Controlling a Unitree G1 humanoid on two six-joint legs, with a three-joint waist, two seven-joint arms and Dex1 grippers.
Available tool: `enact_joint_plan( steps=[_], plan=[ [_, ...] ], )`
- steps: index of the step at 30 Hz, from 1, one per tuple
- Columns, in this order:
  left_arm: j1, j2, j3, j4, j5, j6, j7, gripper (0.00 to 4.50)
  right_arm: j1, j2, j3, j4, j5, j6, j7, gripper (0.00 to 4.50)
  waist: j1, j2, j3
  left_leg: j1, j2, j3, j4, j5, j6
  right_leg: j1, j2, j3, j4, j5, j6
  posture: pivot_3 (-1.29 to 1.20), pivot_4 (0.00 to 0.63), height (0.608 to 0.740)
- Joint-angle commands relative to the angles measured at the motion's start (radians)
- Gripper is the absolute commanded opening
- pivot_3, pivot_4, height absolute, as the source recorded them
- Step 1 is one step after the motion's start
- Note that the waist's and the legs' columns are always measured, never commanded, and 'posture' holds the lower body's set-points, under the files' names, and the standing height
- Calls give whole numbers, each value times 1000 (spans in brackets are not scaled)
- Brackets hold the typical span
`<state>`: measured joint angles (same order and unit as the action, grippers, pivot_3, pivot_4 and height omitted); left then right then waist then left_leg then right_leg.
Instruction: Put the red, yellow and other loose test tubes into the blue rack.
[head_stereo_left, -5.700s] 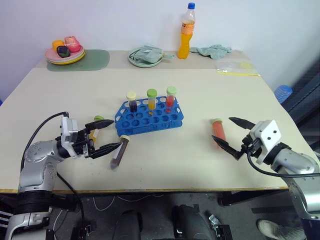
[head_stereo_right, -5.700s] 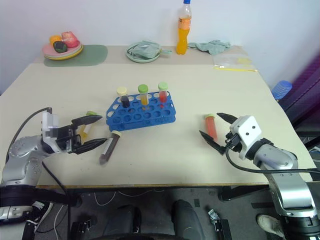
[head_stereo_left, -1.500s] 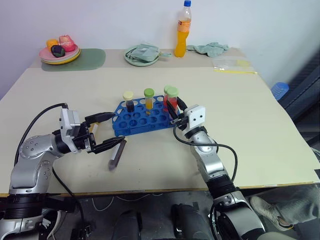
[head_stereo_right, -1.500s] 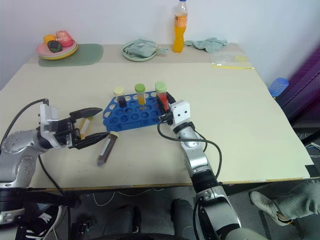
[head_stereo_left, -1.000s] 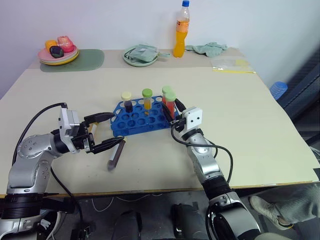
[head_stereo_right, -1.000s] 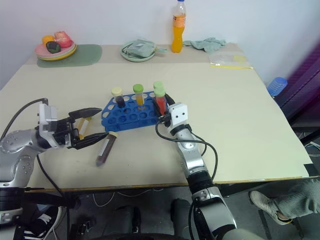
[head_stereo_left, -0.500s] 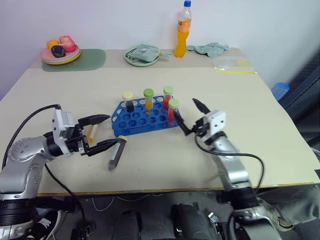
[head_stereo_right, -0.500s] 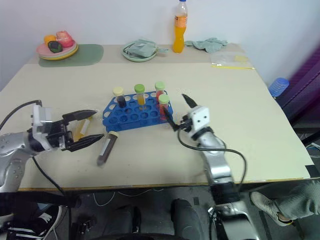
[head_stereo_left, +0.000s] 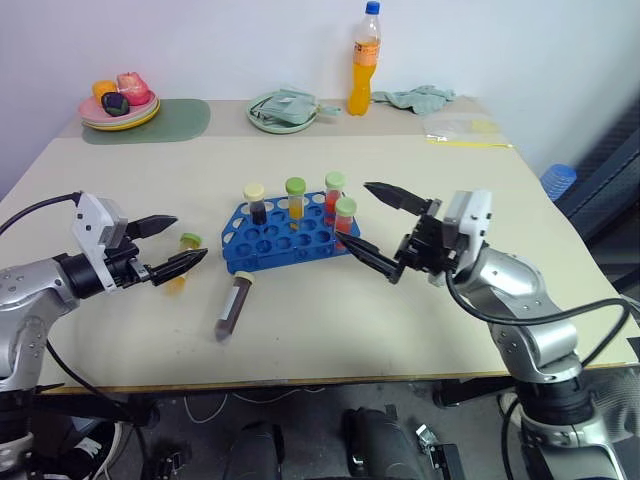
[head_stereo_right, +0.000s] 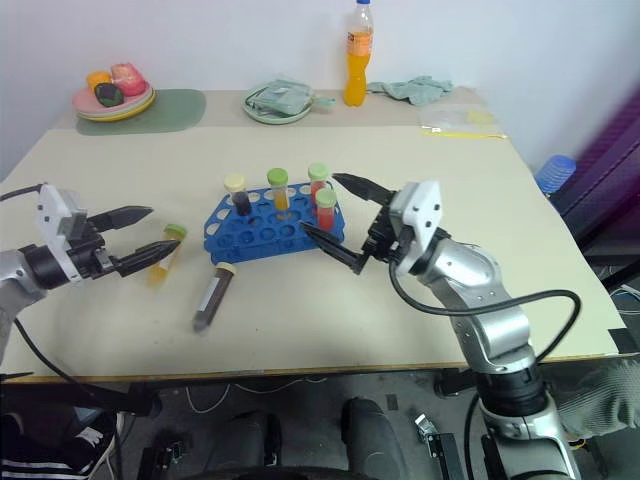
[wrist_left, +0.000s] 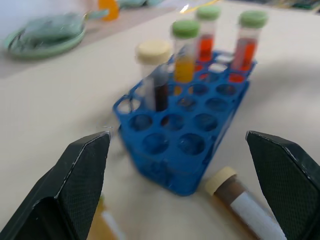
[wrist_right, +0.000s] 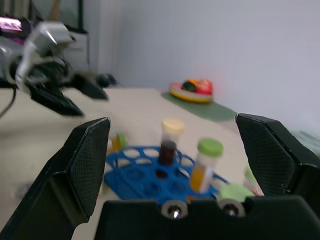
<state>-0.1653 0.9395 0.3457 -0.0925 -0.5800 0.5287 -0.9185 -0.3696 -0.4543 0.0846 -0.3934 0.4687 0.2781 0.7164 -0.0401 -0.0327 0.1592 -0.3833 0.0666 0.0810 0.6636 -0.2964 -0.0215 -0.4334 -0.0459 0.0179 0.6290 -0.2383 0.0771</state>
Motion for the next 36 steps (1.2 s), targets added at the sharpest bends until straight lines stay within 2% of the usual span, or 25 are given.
enact_joint_plan(
  steps=[1, 3, 7, 10, 13, 17, 20, 24, 27, 36],
  plan=[
    [-29, 126, -6, 55, 63, 102, 7, 4500, 19, -53, 21, -49, 0, 2, 82, 4423, 1, 0, 0, 0, 0, 0, 0, 0, 0, 0, 0, 0, 0, 0, 0, 0, 150, 740],
    [-60, 180, -65, 113, 122, 92, -12, 4500, 12, -61, 22, -51, 7, 10, 94, 4423, 6, 1, 1, 0, 0, 1, 0, 0, 0, 0, -1, 0, -1, 0, 0, 0, 150, 740],
    [-211, 221, -197, 234, 199, 204, -1, 4500, 26, -53, 35, -35, -30, -29, 105, 4423, 24, 0, 0, 0, -1, 2, 0, 0, 0, 0, -1, 0, -1, 0, -1, 0, 150, 740],
    [-353, 193, -224, 342, 166, 343, -23, 4500, 36, -32, 47, -43, -53, -45, 88, 4423, 29, -1, 0, -2, -1, 2, 0, 0, 0, -1, -1, 0, -1, 0, -1, 0, 150, 740],
    [-479, 185, -322, 429, 209, 392, -82, 4500, 48, -15, 55, -50, -71, -56, 76, 4423, 30, -2, 0, -3, -1, 2, 1, 0, 0, -2, 0, 0, 0, 0, 0, 0, 150, 740],
    [-695, 105, -444, 642, 271, 462, -138, 4500, 65, 6, 69, -43, -98, -82, 60, 4423, 34, -3, -1, -3, -2, 1, 2, 0, 0, -2, 0, 0, 0, 0, 0, 0, 150, 740],
    [-794, 58, -524, 761, 315, 501, -201, 4500, 67, 24, 79, -40, -114, -89, 49, 4423, 26, -3, -1, -3, -2, 1, 3, 0, 0, -1, 0, 0, 0, 0, 0, 0, 150, 740],
    [-847, 24, -641, 825, 390, 498, -291, 4500, 71, 37, 87, -41, -129, -95, 36, 4423, 23, -3, -1, -3, -2, 1, 3, 0, 0, -2, 0, 0, 0, 0, 0, 0, 150, 740],
    [-870, -9, -678, 863, 422, 517, -316, 4500, 80, 46, 90, -48, -137, -93, 23, 4423, 25, -4, -1, -3, -1, 0, 3, 0, 0, -2, 1, 0, 1, 0, 0, 0, 150, 740],
    [-944, -101, -689, 1018, 507, 470, -307, 4500, 98, 63, 96, -65, -139, -75, -10, 4423, 30, -4, -2, -4, -2, 0, 4, 0, 0, -2, 0, 0, 1, 0, 0, 0, 150, 740]
  ],
)
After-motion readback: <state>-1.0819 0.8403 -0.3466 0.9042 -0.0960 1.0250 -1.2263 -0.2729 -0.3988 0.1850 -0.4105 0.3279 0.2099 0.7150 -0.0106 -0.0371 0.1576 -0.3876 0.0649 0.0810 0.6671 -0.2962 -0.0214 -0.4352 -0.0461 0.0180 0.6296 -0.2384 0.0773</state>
